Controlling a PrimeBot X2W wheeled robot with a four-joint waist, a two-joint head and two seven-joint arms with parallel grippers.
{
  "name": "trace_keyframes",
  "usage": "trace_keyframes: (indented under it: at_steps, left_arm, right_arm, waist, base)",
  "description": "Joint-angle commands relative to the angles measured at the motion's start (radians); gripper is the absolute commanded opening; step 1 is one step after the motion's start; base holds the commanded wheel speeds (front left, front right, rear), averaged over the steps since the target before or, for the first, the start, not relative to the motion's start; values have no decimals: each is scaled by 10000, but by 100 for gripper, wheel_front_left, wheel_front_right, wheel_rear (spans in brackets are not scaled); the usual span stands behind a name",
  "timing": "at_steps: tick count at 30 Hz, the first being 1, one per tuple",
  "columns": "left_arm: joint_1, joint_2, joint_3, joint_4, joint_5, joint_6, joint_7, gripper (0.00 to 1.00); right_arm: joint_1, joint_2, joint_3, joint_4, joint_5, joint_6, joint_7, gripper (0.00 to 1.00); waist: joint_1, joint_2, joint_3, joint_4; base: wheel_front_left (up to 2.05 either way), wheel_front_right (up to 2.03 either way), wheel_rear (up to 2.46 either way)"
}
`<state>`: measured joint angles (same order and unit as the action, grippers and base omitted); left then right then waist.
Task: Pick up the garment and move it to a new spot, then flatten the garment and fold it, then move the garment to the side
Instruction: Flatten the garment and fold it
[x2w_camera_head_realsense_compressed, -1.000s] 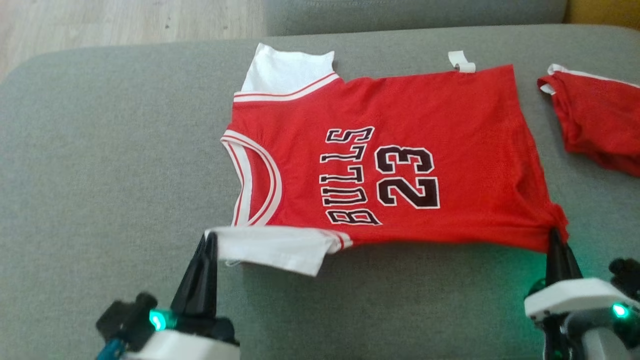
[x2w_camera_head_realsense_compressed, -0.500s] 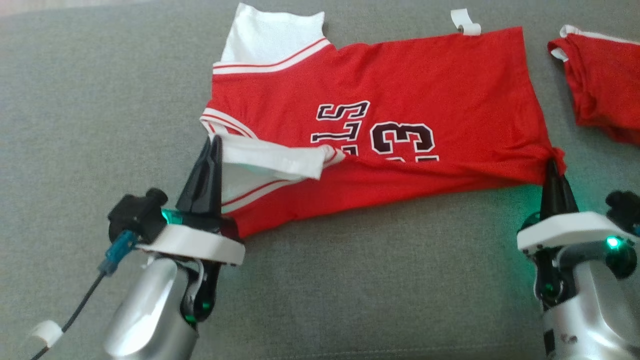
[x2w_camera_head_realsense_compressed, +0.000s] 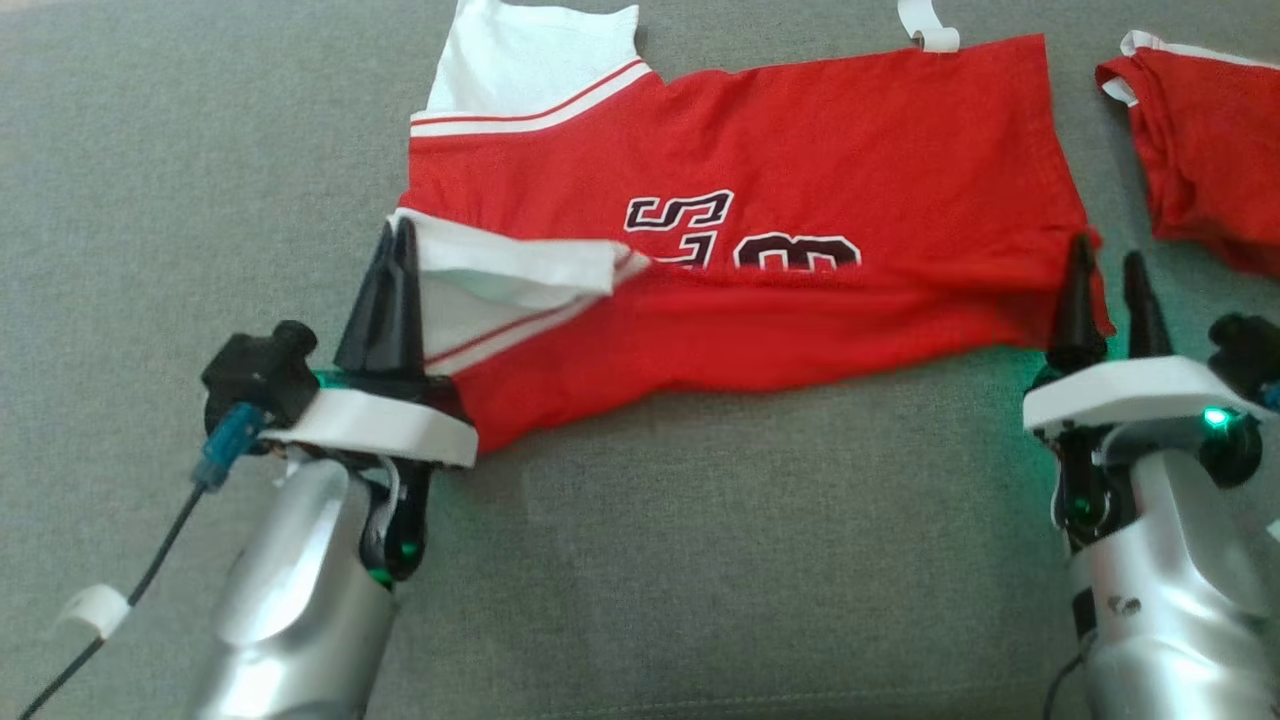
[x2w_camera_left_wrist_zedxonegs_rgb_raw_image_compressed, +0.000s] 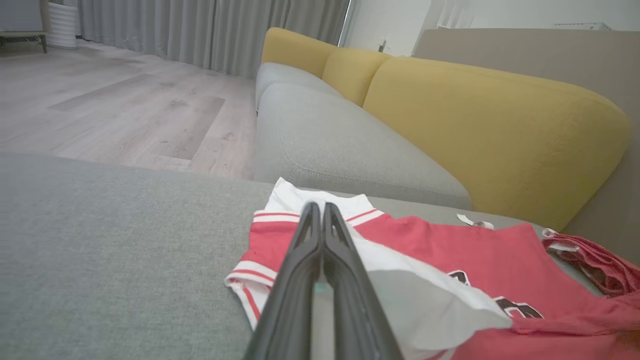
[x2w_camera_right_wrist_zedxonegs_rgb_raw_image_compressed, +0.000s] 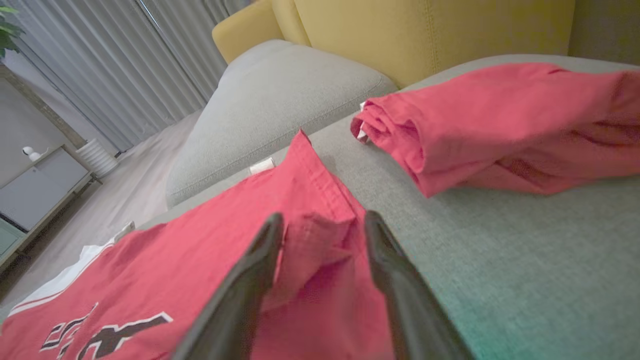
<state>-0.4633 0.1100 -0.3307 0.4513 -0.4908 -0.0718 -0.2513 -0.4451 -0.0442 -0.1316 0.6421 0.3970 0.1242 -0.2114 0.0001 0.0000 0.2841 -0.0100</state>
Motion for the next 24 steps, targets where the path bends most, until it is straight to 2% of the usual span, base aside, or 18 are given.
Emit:
trace_keyframes:
  at_steps: [1, 2, 3, 4, 12, 18, 24]
  left_arm:
    - [-420, 86, 568, -146, 202, -68, -100, 0]
    - [-443, 57, 655, -109, 254, -87, -101, 8]
    - [-456, 30, 727, -74, 314, -109, -101, 45]
    - [-459, 2, 787, -35, 368, -135, -102, 100]
    - [-145, -129, 1118, -157, 602, -309, -103, 100]
    - [810, -151, 1331, -1009, 678, -432, -104, 100]
    - [2103, 114, 1089, -1323, 527, -487, 255, 100]
  right_arm:
    - [-384, -60, 341, -254, 88, 65, -208, 100]
    - [-419, -60, 386, -292, 90, 65, -256, 100]
    - [-437, -60, 416, -359, 99, 65, -299, 100]
    - [-440, -60, 448, -445, 91, 65, -333, 100]
    - [4, -60, 276, -1474, -489, 65, -319, 100]
    - [947, -60, -221, -2326, -1352, 65, 490, 100]
    - [1892, -60, -631, -2871, -1941, 65, 1295, 100]
  waist:
    - [-1, 0, -8, -20]
    - [-1, 0, -13, -32]
    - [-1, 0, -21, -45]
    - [-1, 0, -28, -59]
    - [-1, 0, -168, -89]
    - [-1, 0, -470, 31]
    - [-1, 0, -872, 221]
  base:
    - [0, 0, 0]
    - [0, 0, 0]
    - [0, 0, 0]
    - [0, 0, 0]
    - [0, 0, 0]
    - [0, 0, 0]
    - [0, 0, 0]
